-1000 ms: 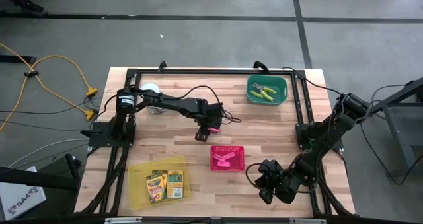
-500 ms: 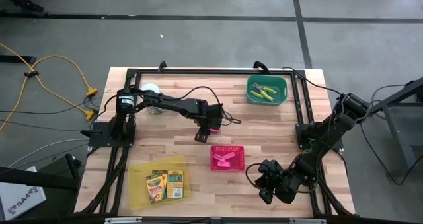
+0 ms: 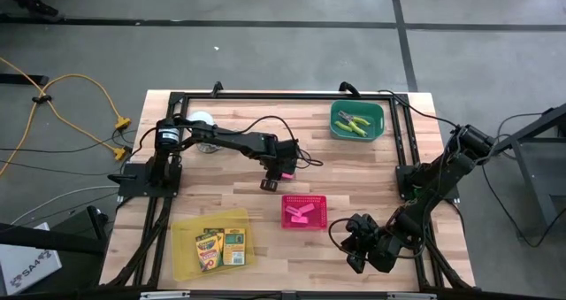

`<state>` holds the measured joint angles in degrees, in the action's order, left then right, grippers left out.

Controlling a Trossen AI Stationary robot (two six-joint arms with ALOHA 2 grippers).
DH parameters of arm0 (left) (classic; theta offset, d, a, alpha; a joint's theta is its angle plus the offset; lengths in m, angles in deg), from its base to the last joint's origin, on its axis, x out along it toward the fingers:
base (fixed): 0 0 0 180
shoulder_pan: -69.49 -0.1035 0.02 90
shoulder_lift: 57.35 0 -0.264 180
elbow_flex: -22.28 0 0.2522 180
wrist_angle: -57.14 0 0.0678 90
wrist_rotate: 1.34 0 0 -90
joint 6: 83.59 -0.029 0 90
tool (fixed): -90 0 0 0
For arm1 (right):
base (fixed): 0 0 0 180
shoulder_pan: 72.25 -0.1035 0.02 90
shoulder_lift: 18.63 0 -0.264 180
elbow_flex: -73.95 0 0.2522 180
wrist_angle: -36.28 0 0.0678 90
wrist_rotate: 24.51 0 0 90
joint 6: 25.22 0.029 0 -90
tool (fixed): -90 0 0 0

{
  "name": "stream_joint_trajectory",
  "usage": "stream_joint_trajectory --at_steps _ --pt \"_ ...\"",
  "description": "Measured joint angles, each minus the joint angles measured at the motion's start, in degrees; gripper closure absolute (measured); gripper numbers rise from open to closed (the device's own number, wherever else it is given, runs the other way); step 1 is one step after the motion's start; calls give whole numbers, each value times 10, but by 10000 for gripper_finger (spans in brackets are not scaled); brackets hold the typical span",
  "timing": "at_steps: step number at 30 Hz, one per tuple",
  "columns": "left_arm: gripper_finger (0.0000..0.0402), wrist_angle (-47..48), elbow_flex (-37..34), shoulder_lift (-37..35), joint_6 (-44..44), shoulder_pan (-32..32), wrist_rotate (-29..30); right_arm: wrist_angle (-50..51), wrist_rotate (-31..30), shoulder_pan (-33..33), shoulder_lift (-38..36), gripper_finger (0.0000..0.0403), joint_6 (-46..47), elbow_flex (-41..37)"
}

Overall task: Pick & Place School Supplies
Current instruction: Put the pink eraser into the red bin

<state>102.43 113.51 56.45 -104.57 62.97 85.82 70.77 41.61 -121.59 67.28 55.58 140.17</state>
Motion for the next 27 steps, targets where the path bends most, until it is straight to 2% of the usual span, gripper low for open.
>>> stream_joint_trajectory --at_steps 5,10,12,19,27 --pt "315 -1 -1 -5 0 -1 9 0 0 0 0 331 0 0" --pt "316 1 -1 -20 -3 -1 63 0 0 0 0 331 0 0" --pt "316 1 -1 -29 -6 -1 67 0 0 0 0 331 0 0" --pt "316 3 -1 -74 -1 12 59 0 0 0 0 331 0 0" --pt "316 -27 0 -118 0 76 -4 0 -1 0 0 331 0 0"
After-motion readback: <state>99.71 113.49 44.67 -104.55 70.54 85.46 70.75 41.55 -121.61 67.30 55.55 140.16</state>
